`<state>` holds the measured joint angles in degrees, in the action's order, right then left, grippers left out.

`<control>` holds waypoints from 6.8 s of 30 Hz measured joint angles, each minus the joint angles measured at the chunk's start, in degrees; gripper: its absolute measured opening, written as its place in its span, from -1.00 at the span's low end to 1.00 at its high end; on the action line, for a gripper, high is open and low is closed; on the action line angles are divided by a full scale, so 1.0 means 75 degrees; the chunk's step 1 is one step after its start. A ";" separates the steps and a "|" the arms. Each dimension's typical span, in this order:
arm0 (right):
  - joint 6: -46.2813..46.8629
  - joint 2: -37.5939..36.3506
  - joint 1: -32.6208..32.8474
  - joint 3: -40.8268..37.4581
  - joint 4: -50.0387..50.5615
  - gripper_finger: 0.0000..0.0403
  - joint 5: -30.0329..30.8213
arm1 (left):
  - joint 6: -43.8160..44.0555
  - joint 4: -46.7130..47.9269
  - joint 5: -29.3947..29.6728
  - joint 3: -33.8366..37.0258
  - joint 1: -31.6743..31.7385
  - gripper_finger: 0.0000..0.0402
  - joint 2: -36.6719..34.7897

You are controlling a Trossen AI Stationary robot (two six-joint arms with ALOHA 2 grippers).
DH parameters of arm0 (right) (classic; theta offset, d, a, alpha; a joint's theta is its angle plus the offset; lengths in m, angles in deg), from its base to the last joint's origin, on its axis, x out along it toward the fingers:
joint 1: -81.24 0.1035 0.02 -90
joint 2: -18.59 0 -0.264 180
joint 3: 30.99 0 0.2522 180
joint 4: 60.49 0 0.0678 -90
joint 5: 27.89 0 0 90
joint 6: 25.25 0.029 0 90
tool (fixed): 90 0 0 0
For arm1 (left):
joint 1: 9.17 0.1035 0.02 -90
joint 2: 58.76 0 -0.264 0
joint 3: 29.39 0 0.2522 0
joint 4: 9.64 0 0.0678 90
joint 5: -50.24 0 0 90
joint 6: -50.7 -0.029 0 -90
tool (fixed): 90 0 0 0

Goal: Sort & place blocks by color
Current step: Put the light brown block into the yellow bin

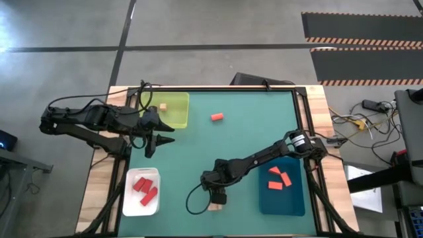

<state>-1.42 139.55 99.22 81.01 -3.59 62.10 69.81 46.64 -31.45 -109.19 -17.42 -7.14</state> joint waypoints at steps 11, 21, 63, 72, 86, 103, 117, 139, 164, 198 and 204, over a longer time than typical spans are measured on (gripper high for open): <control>0.0222 0.0009 0.0000 -0.0245 -0.0601 -0.32 -0.0013 | -0.0006 0.0000 0.0000 0.0000 0.0000 -0.12 0.0000; 0.0500 -0.0081 -0.0121 -0.0234 -0.0310 -0.40 -0.0036 | -0.0014 0.0000 0.0000 0.0000 0.0000 -0.12 0.0000; -0.0578 -0.4436 -0.1561 -0.4398 -0.9918 -0.40 0.1403 | -0.0987 -0.2631 -0.0072 0.0003 0.0201 -0.12 0.0531; -0.0604 -0.4475 -0.1799 -0.5022 -1.2066 -0.40 0.1352 | -0.0967 -0.3562 -0.0070 0.0003 0.0569 -0.12 0.0994; -0.0763 -0.4479 -0.1932 -0.4838 -1.2040 -0.40 0.0758 | -0.0582 -0.4437 -0.0151 0.0003 0.0793 -0.12 0.1620; -0.0780 -0.4479 -0.1988 -0.4850 -1.2019 -0.30 0.0562 | -0.0411 -0.4598 -0.0234 0.0003 0.0793 -0.38 0.1649; -0.0521 -0.4692 -0.2055 -0.4853 -1.0896 0.11 0.0612 | -0.0396 -0.4389 -0.0162 0.0003 0.0967 -0.39 0.1617; 0.0182 -0.7298 -0.2052 -0.4853 -0.4963 0.11 0.2047 | -0.0399 0.0477 -0.0210 -0.1793 0.3559 -0.39 0.2555; 0.0085 -0.7000 -0.2052 -0.4853 -0.4792 0.09 0.2092 | -0.1888 0.2250 -0.0673 -0.1874 0.7266 -0.39 0.6663; -0.0116 -0.7000 -0.2052 -0.4853 -0.4783 0.09 0.2355 | -0.2002 0.1734 -0.0685 -0.1754 0.7286 -0.30 0.7198; -0.0116 -0.7000 -0.2052 -0.4853 -0.4786 0.09 0.2358 | -0.2005 0.1722 -0.0684 -0.1754 0.7286 -0.30 0.7192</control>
<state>-2.29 87.05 83.84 44.61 -39.48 79.78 54.78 59.56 -36.58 -122.35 37.22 46.79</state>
